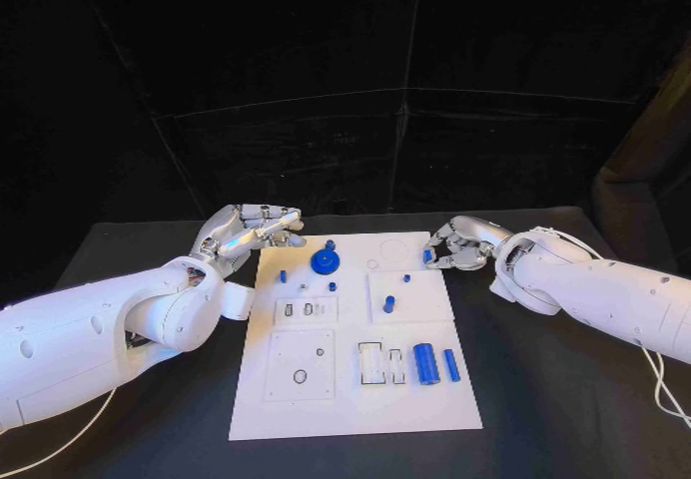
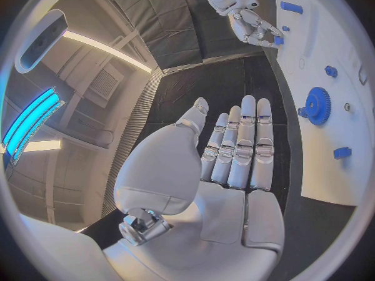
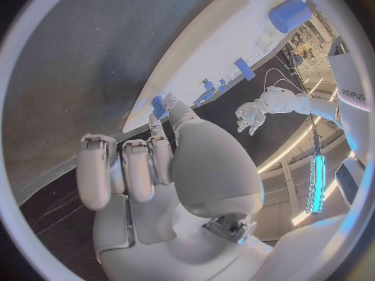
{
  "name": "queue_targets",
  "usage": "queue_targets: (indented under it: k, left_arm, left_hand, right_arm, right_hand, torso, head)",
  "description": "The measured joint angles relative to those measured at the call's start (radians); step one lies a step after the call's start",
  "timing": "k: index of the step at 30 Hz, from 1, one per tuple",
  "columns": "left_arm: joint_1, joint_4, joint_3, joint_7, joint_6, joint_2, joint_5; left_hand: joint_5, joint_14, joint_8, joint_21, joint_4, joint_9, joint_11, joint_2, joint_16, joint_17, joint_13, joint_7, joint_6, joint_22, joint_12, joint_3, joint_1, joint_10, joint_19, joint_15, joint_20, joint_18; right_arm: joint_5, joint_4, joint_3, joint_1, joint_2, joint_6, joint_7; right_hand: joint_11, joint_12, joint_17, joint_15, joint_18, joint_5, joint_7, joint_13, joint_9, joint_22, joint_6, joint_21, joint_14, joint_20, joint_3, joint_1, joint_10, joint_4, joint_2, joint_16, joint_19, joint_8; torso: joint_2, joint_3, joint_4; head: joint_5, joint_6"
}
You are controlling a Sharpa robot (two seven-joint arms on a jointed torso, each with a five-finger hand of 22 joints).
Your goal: Assemble the parts on the task board
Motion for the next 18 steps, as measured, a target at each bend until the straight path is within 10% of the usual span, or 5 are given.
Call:
queue_targets:
  k: [18]
  left_arm:
    - [0.0,-0.003,0.0,0.0,0.003,-0.003,0.0]
  left_hand:
    - [0.0,0.0,0.0,0.0,-0.003,0.0,0.0,0.0,0.0,0.002,-0.001,0.0,0.0,-0.001,-0.005,0.003,0.0,0.0,0.0,0.0,0.0,0.0]
  right_arm:
    - [-0.023,0.002,0.0,0.0,0.017,-0.011,-0.028]
  right_hand:
    - [-0.021,0.03,0.0,-0.021,-0.016,-0.043,-0.026,0.0,0.004,0.0,0.074,0.007,0.001,-0.014,0.047,0.011,0.003,-0.019,0.033,0.012,0.0,0.026]
  torso:
    - [0.0,0.0011,-0.0004]
  head:
    - [0.002,-0.005]
